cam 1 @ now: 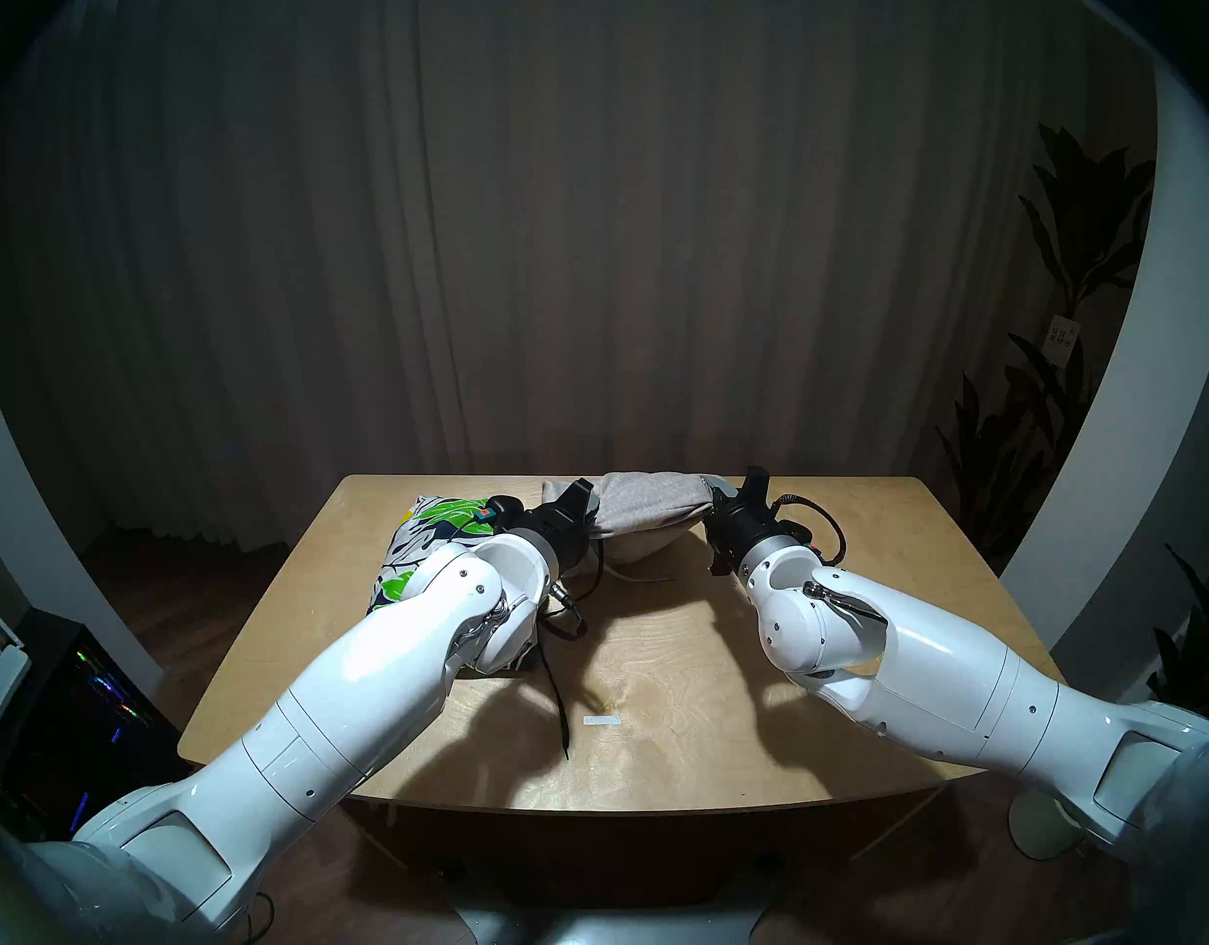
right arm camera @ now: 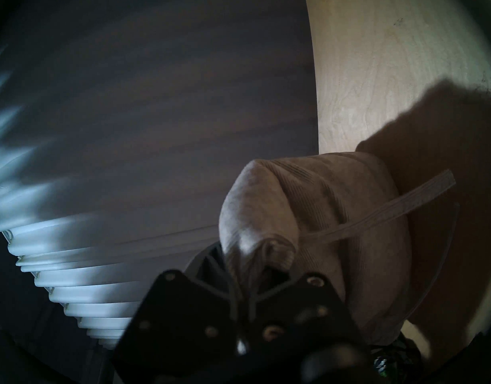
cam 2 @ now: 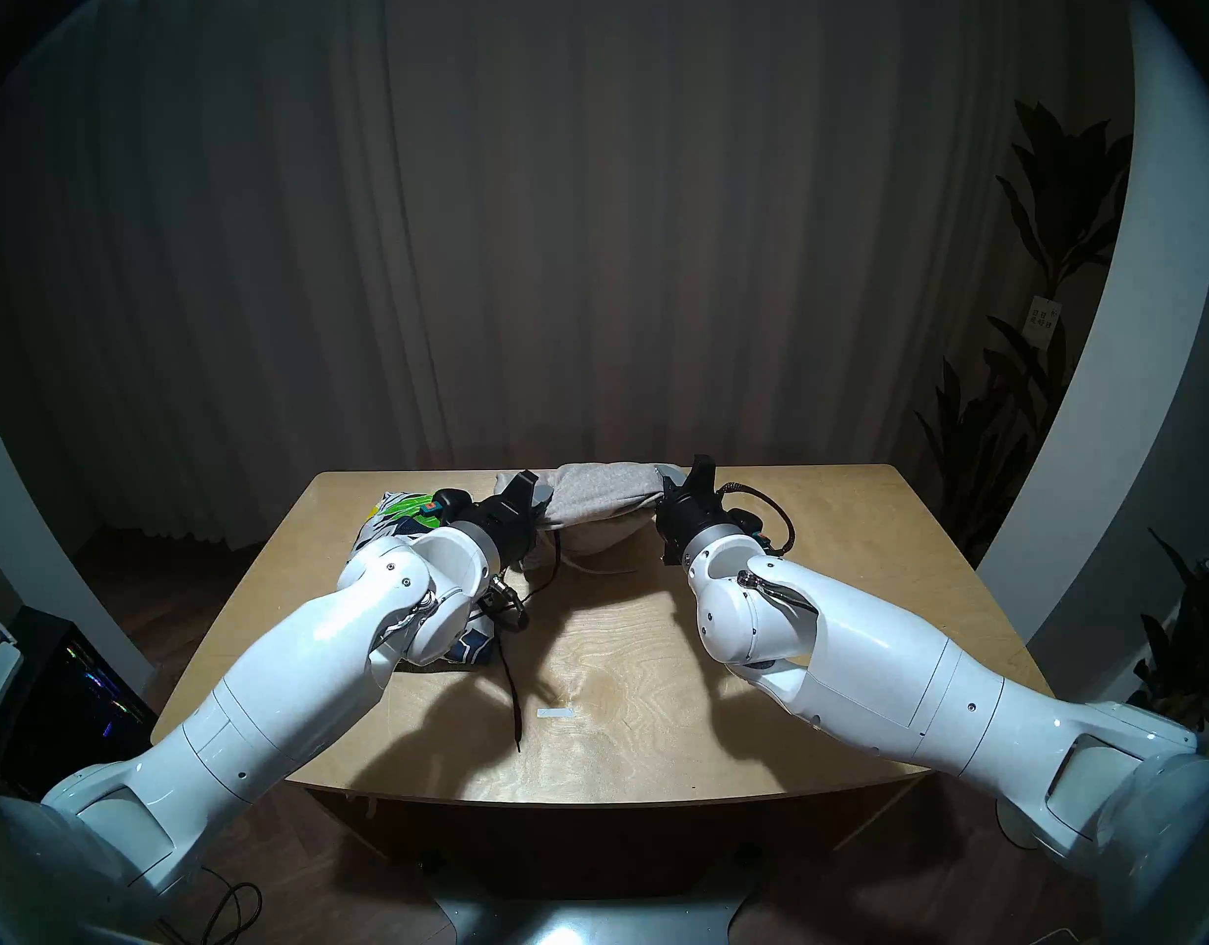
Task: Fold pants twice and stack them
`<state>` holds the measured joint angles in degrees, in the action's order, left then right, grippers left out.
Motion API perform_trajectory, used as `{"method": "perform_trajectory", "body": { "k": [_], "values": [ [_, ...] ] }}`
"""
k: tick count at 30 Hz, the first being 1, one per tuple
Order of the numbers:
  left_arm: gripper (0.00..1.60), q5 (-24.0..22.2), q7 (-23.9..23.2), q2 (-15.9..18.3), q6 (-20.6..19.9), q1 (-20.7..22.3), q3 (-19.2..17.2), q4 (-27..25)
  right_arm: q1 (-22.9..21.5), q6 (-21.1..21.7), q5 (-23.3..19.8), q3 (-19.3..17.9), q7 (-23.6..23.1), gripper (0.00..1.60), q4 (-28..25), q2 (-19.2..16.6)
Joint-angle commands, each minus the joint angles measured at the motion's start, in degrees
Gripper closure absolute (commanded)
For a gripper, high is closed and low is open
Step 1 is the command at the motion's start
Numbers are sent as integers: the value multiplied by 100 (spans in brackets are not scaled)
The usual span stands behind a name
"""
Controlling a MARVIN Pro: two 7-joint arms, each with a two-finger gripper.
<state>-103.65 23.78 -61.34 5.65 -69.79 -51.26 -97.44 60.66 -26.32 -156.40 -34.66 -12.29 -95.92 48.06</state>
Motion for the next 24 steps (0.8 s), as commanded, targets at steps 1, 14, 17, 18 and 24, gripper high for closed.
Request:
{"method": "perform_trajectory", "body": {
  "k": [1, 14, 17, 18, 24],
  "values": [
    [160, 145, -89, 14, 45, 381, -189, -18, -266, -40, -7, -276, -160, 160, -135, 68],
    [160, 225, -178, 219, 10, 508, -372, -135, -463, -60, -3, -398, -165, 160, -284, 264],
    [160, 234, -208, 307, 30, 480, -435, -206, -507, -72, 3, -428, -163, 160, -363, 304],
    [160, 252, -217, 344, 33, 473, -450, -230, -517, -77, -8, -443, -158, 160, -393, 326],
    [160, 286, -275, 594, 45, 368, -584, -379, -614, -131, 41, -411, -126, 160, -510, 509]
  ]
}}
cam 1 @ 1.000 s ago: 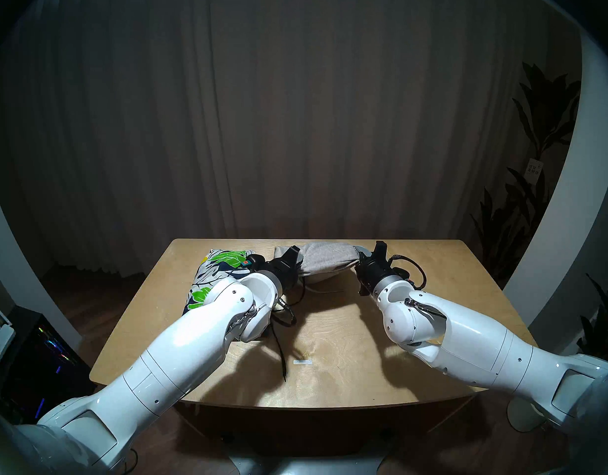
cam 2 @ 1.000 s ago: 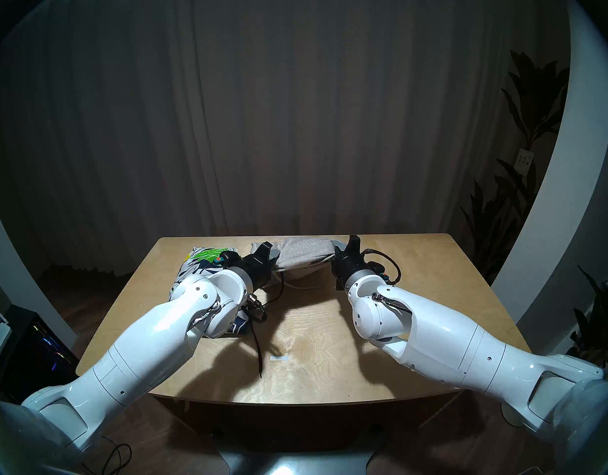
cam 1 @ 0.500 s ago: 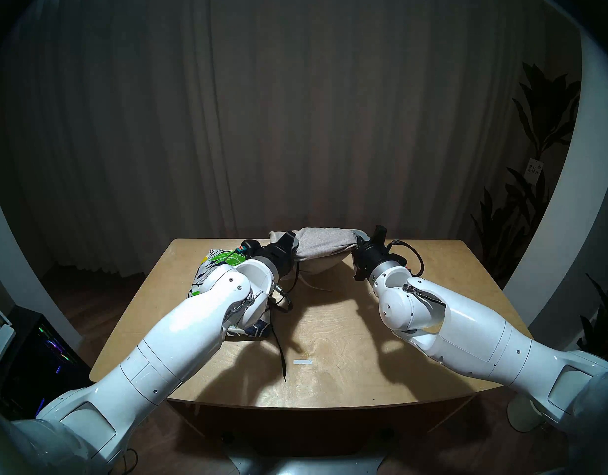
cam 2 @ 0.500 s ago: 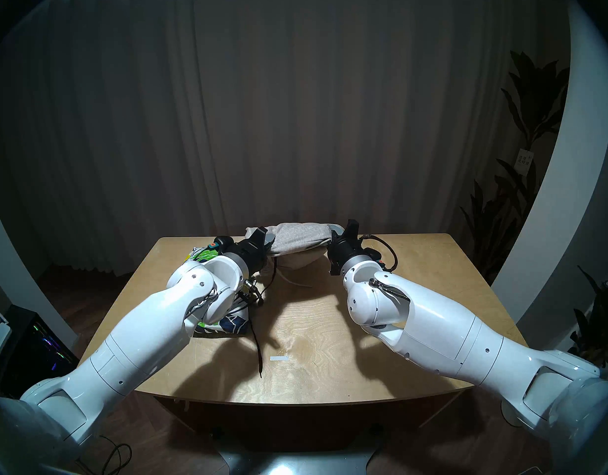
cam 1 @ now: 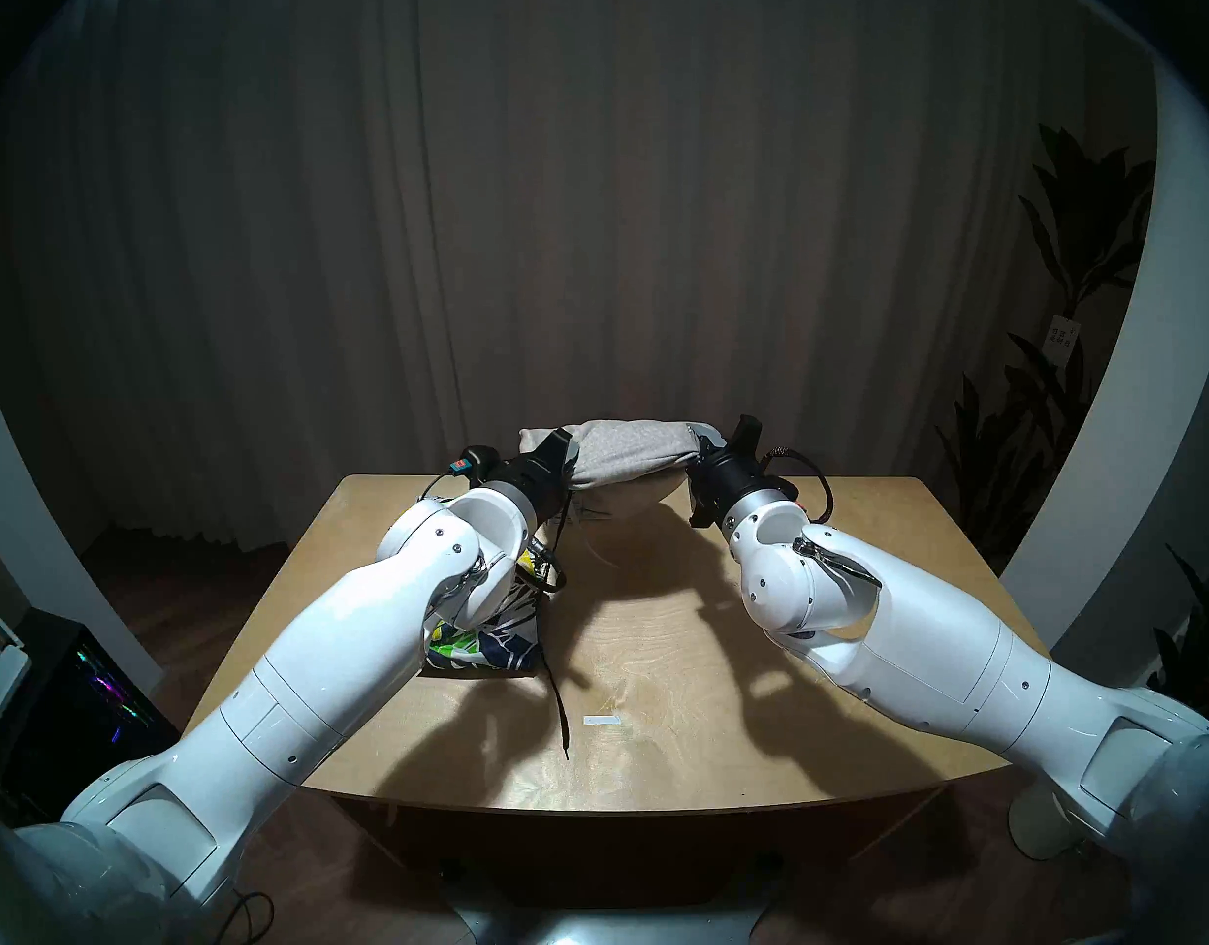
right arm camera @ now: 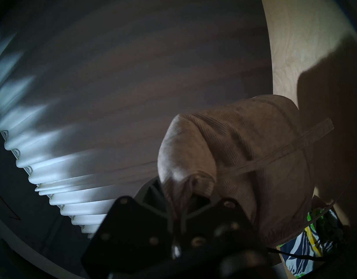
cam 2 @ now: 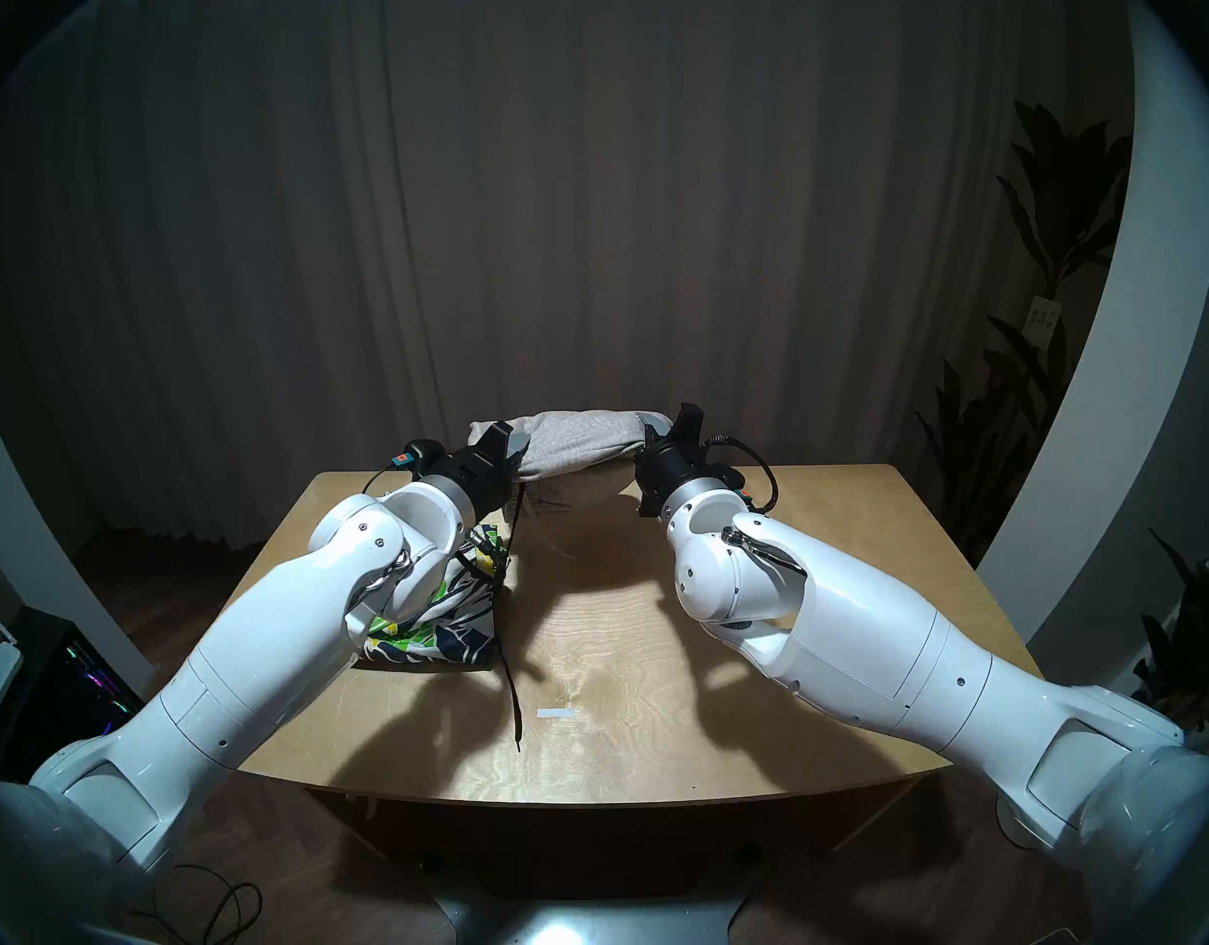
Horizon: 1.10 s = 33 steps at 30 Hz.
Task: Fold pants twice and stack them
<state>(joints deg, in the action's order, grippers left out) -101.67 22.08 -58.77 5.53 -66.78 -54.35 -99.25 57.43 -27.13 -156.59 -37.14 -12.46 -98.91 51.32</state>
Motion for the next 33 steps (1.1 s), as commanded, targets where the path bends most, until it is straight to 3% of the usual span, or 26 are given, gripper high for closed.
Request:
{"method": "perform_trajectory", "body": {
  "k": [1, 15, 33],
  "values": [
    [160, 74, -113, 383, 70, 31, -317, -225, -316, -61, 80, -141, -96, 160, -219, 222],
    [160, 17, -361, 992, 65, -208, -798, -182, -692, -188, 319, 143, 28, 160, 109, 915],
    [160, -94, -922, 1323, -279, 44, -1259, 460, -1260, -250, 585, 475, 183, 160, 827, 1876]
  ]
}}
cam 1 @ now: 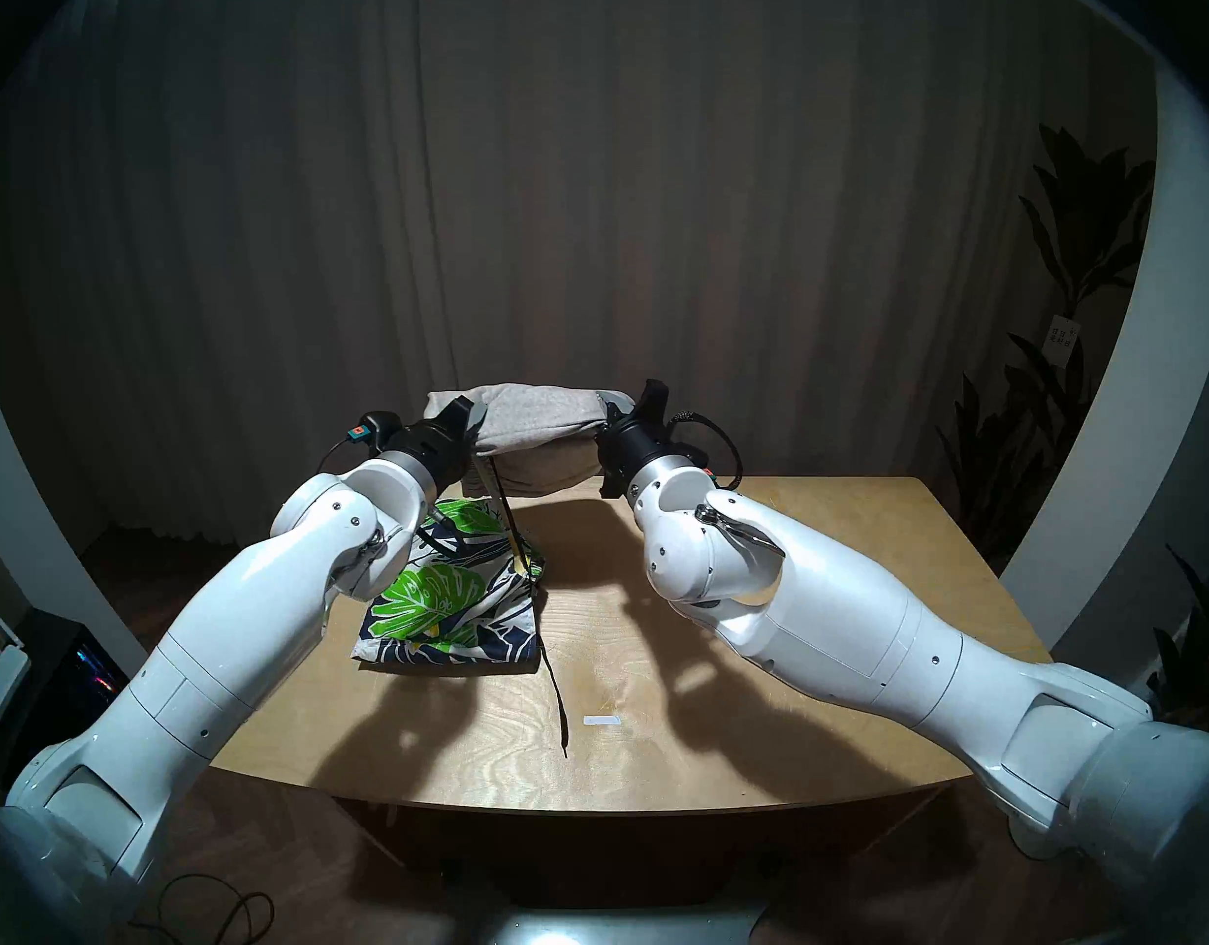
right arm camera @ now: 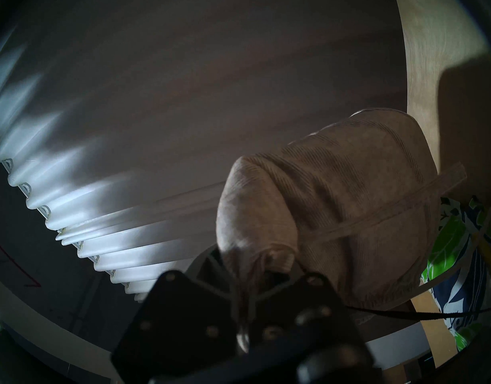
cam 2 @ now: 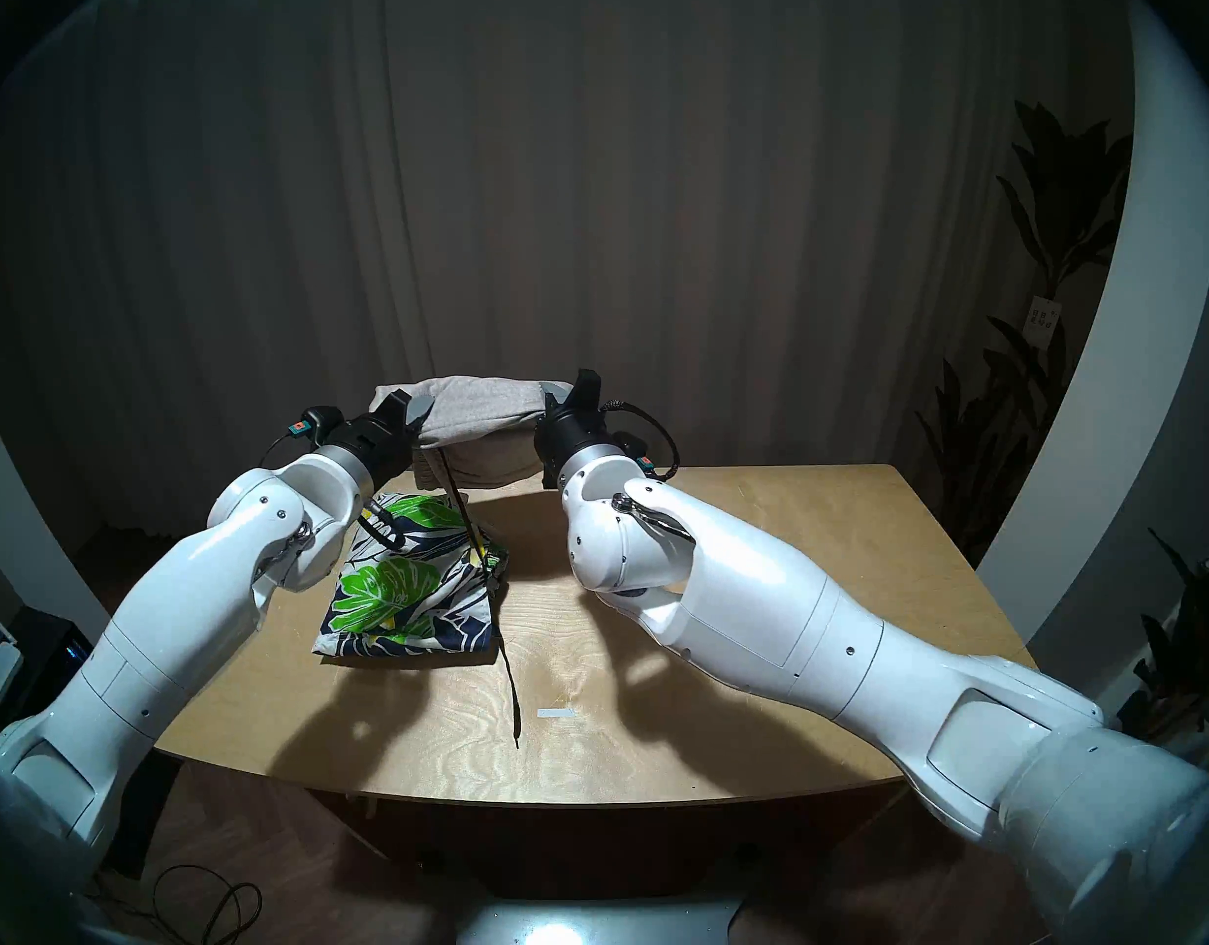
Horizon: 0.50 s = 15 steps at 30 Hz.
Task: Fold pants twice and stack them
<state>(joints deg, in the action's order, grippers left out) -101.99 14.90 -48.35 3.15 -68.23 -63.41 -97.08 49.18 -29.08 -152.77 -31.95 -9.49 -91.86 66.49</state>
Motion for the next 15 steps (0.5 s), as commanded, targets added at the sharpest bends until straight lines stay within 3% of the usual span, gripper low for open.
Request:
{"method": "perform_trajectory", "body": {
  "k": [1, 11, 15],
  "values": [
    [160, -75, -255, 308, -59, 164, -370, 271, -439, -54, 214, -18, -117, 160, 165, 403],
    [160, -52, -1087, 536, 54, -260, -504, 540, -431, 83, 582, 445, -247, 160, 443, 570],
    [160, 172, -1480, 629, 212, -473, -480, 711, -403, 182, 668, 636, -339, 160, 625, 686]
  ]
}}
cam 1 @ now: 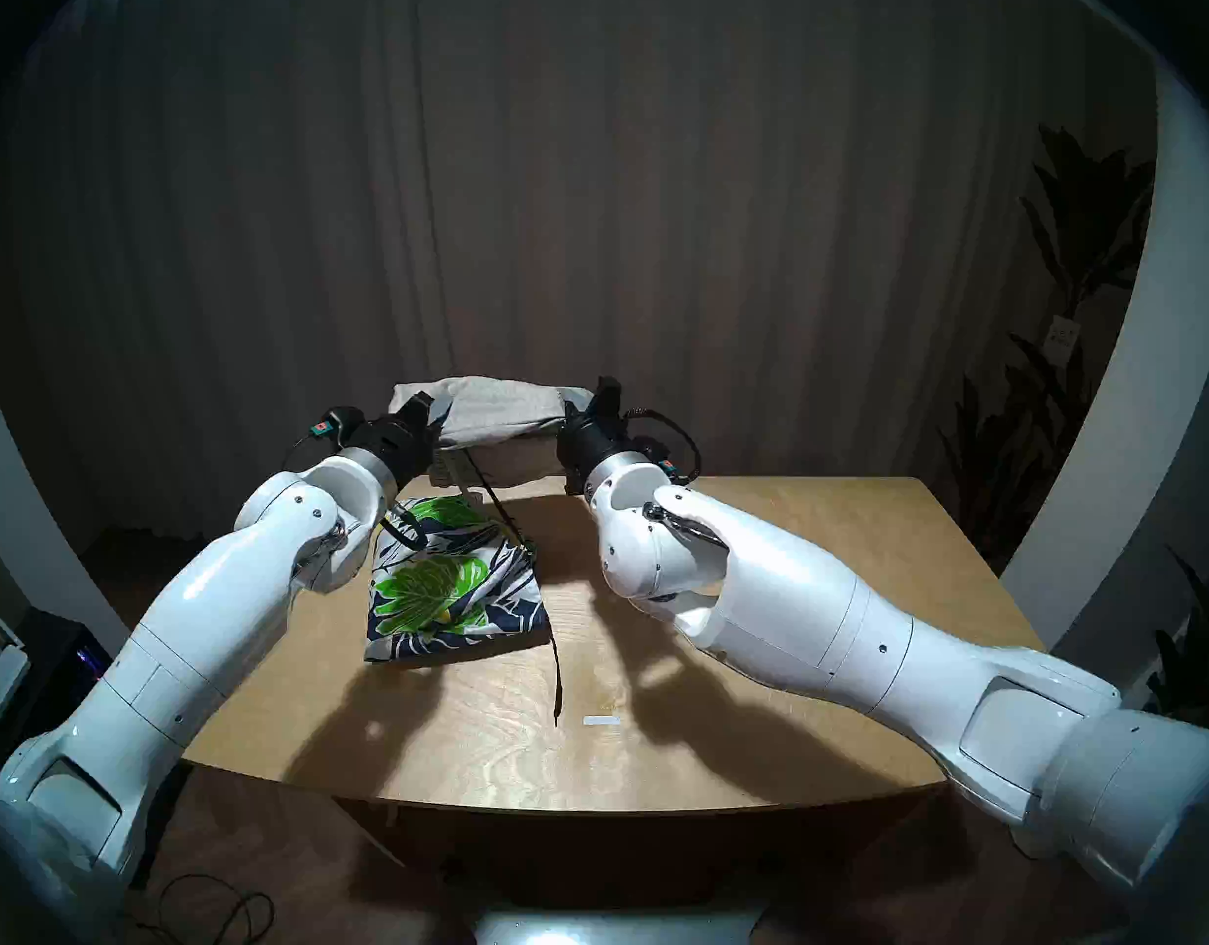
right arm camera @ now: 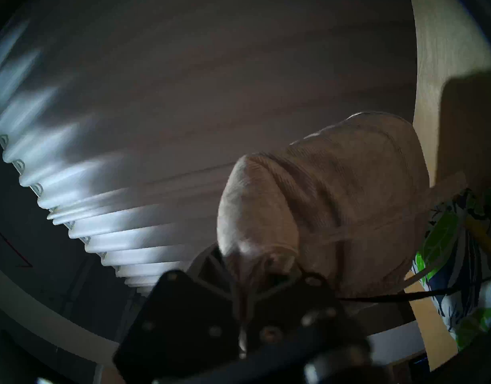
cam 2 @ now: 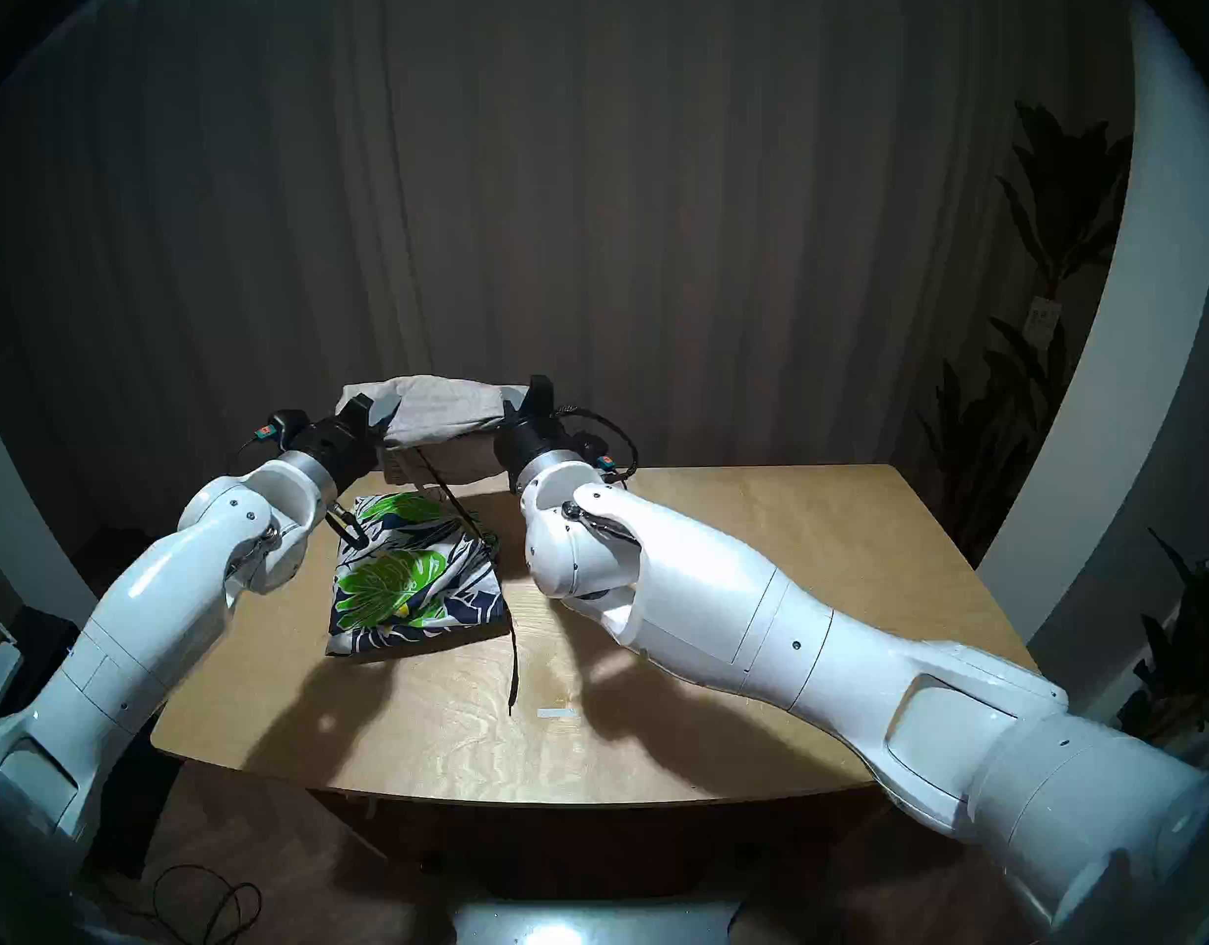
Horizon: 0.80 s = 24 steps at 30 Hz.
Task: Fold pants twice and stack them
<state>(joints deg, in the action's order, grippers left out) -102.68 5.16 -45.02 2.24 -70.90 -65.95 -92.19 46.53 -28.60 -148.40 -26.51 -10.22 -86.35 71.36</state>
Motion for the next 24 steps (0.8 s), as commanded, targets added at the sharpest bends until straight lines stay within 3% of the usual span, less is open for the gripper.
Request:
{"method": "perform_trajectory", "body": {
  "k": [1, 13, 19, 24],
  "values": [
    [160, 312, -614, 290, 416, -312, -216, 312, -165, 205, 302, 212, -288, 160, 208, 256],
    [160, 655, -1340, 131, 1105, -947, -111, 735, -319, 780, 443, 661, -357, 160, 1062, 569],
    [160, 612, -1455, 23, 1164, -1153, -25, 919, -190, 1044, 504, 839, -433, 160, 937, 325],
    [160, 617, -1431, 36, 1065, -1308, 86, 989, -15, 1121, 562, 1082, -319, 160, 538, 11]
  ]
}}
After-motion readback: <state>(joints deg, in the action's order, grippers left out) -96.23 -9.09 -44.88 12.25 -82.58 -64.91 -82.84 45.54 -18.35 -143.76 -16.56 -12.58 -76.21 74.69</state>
